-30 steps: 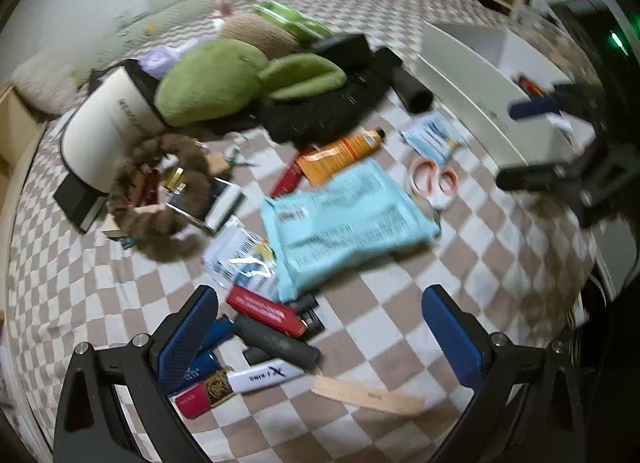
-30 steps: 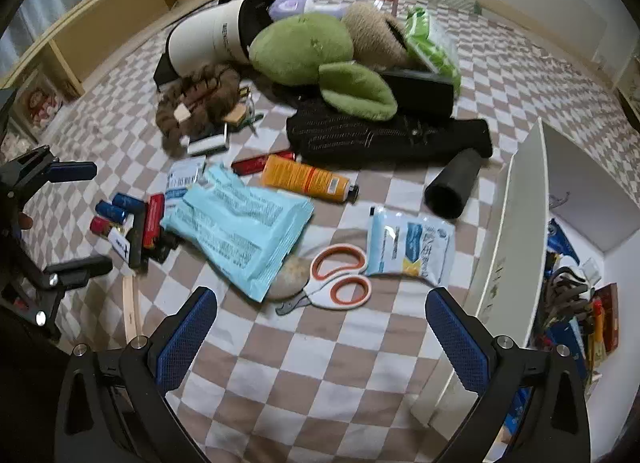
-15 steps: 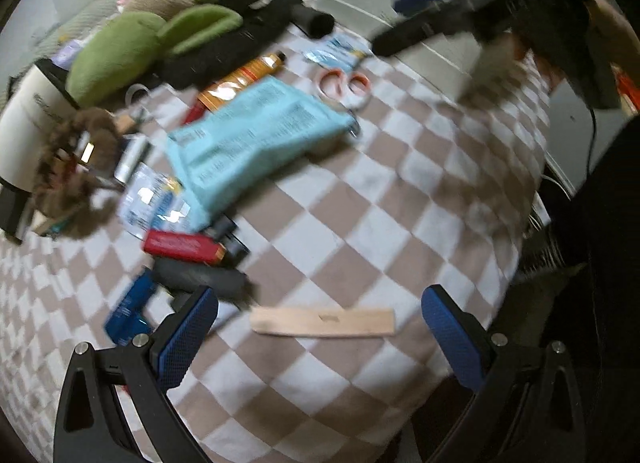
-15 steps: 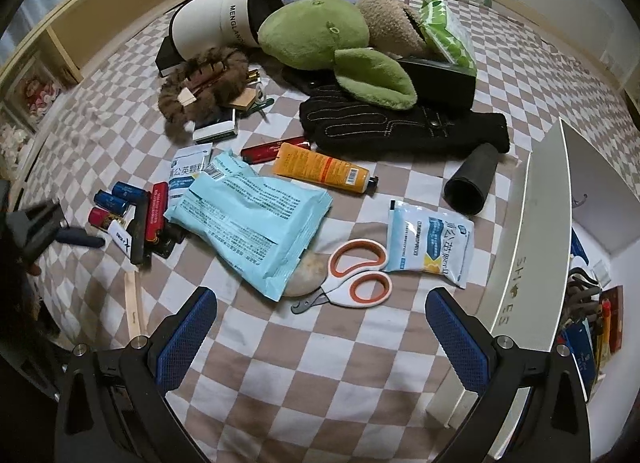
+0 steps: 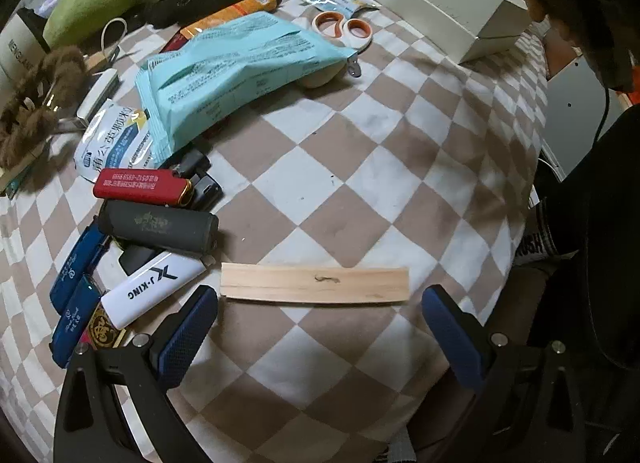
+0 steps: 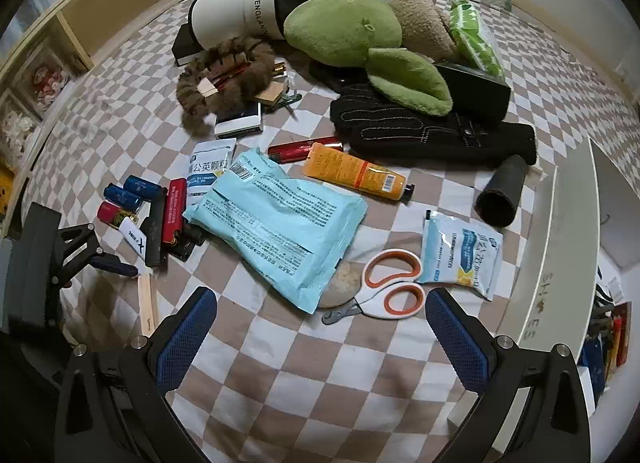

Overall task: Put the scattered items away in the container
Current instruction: 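Lower the left tool to the flat wooden stick on the bed, then close the left tool on the middle of the wooden stick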

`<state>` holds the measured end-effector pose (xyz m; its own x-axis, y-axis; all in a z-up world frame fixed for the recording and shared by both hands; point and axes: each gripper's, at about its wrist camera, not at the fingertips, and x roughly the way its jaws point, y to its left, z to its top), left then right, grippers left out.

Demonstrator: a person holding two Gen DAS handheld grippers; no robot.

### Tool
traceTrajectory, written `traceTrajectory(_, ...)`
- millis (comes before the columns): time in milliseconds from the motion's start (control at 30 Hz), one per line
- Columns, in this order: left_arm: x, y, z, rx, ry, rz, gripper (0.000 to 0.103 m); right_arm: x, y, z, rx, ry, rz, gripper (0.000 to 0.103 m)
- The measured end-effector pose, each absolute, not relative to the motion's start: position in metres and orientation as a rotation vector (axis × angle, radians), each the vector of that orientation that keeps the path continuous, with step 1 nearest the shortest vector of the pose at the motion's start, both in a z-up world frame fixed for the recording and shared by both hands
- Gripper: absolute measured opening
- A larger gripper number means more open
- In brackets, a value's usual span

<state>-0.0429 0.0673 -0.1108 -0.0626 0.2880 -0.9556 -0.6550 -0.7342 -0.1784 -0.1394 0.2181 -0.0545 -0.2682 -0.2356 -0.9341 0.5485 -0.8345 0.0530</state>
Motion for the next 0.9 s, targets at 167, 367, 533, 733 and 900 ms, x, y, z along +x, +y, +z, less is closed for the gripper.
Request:
traceTrajectory(167, -0.043, 0.073, -0.118, -1.566, 0.441, 1.857, 0.103, -0.142, 0.217, -0.062, 1.513, 0.383, -2.117, 0.103)
traceTrajectory(367, -0.045, 0.077, -0.124, -1.571, 0.458, 1.868, 0.103, -0.147, 0.219, -0.068, 1.527, 0.378, -2.112, 0.103)
traceTrajectory(533, -0.048, 0.077, -0.127, -1.593, 0.452, 1.876, 0.103, -0.151, 0.221, -0.072, 1.527, 0.392, -2.113, 0.103)
traceTrajectory(733, -0.047, 0.079, -0.127, -1.593, 0.508, 1.885, 0.101, -0.156, 0.223, -0.078, 1.535, 0.406, -2.112, 0.103)
traceTrajectory(900, -0.05, 0.073, -0.125, -1.602, 0.485, 1.89, 0.1, -0.167, 0.227, -0.087, 1.612, 0.398, -2.086, 0.103)
